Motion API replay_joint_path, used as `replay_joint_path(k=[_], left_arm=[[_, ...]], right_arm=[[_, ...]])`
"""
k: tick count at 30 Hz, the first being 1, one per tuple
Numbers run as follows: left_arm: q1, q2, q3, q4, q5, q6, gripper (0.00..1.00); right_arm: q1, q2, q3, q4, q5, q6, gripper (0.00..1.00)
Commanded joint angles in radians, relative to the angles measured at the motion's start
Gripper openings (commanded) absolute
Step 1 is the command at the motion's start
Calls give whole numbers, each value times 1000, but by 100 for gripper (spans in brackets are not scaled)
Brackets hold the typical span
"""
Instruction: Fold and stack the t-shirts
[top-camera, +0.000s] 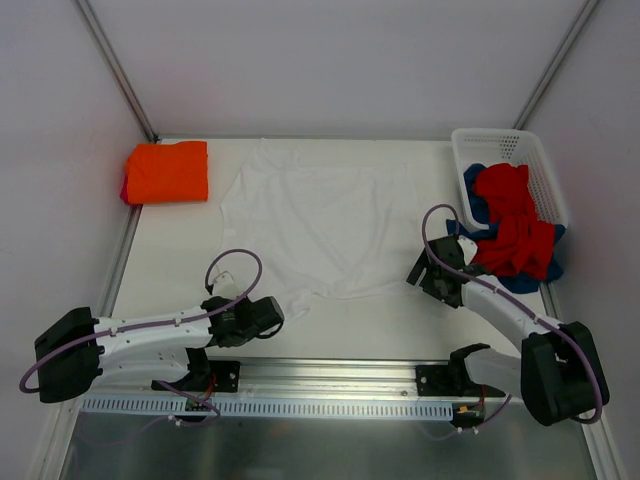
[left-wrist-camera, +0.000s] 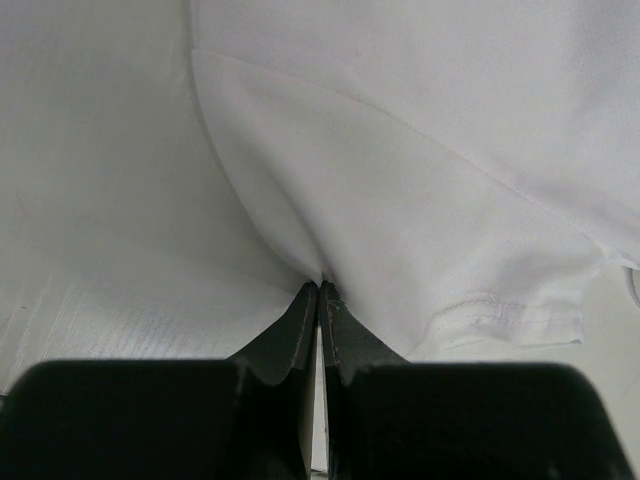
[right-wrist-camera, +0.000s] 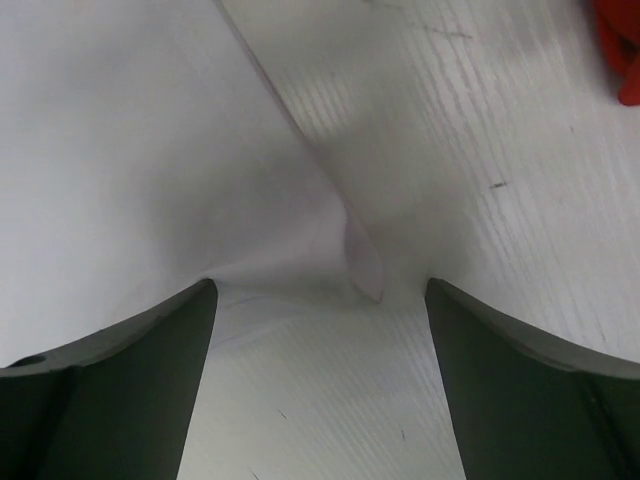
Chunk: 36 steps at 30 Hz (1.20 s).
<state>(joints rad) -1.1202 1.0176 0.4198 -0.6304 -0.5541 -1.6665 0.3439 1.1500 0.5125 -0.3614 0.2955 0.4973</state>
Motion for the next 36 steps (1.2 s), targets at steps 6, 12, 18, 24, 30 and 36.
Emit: replay_joint_path(k=[6, 12, 18, 24, 30, 36], left_arm=[[-9, 19, -24, -52, 34, -7, 0], [-7, 24, -21, -55, 28, -4, 0], [-7, 29, 2, -64, 16, 23, 0], [-7, -2, 115, -152, -1, 92, 0], [-4, -77, 258, -282, -56, 146, 0], [74, -96, 352, -333, -95, 235, 0]], right_arm=[[-14, 102, -9, 121, -142, 17, 61], [-16, 112, 3, 104, -142, 15, 1], [-14, 99, 18, 46, -131, 9, 1], [-8, 1, 37, -83, -128, -3, 0], [-2, -136, 90, -250, -99, -37, 1], [-2, -148, 158, -307, -76, -52, 1]])
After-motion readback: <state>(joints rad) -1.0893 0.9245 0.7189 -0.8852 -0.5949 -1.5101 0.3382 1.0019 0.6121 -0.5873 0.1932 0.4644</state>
